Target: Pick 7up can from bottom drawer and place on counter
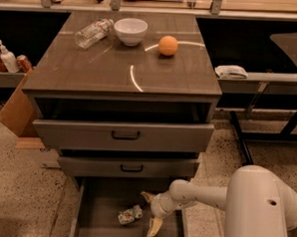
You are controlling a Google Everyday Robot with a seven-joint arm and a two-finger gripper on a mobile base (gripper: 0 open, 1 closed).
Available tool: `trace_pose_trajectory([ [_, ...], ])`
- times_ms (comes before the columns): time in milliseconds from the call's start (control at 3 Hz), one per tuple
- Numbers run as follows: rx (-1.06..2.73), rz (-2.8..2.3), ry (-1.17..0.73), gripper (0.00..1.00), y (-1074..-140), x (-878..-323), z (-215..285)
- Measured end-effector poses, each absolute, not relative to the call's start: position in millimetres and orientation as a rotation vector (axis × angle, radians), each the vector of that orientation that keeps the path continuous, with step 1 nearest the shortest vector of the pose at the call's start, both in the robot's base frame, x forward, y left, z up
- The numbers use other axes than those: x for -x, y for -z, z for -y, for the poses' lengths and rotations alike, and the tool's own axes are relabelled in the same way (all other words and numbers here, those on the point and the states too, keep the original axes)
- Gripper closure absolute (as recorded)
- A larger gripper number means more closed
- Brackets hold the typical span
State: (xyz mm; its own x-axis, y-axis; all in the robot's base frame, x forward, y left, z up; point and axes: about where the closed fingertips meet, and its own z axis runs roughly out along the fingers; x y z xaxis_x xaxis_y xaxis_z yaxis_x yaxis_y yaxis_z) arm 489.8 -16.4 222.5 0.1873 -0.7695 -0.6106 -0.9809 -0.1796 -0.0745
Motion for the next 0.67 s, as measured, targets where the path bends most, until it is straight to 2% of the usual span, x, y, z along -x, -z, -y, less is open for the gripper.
trace_pose_trajectory([
  [667,2.079,-1.564,-0.616,0.0,-175.4,-504.0,-18.6],
])
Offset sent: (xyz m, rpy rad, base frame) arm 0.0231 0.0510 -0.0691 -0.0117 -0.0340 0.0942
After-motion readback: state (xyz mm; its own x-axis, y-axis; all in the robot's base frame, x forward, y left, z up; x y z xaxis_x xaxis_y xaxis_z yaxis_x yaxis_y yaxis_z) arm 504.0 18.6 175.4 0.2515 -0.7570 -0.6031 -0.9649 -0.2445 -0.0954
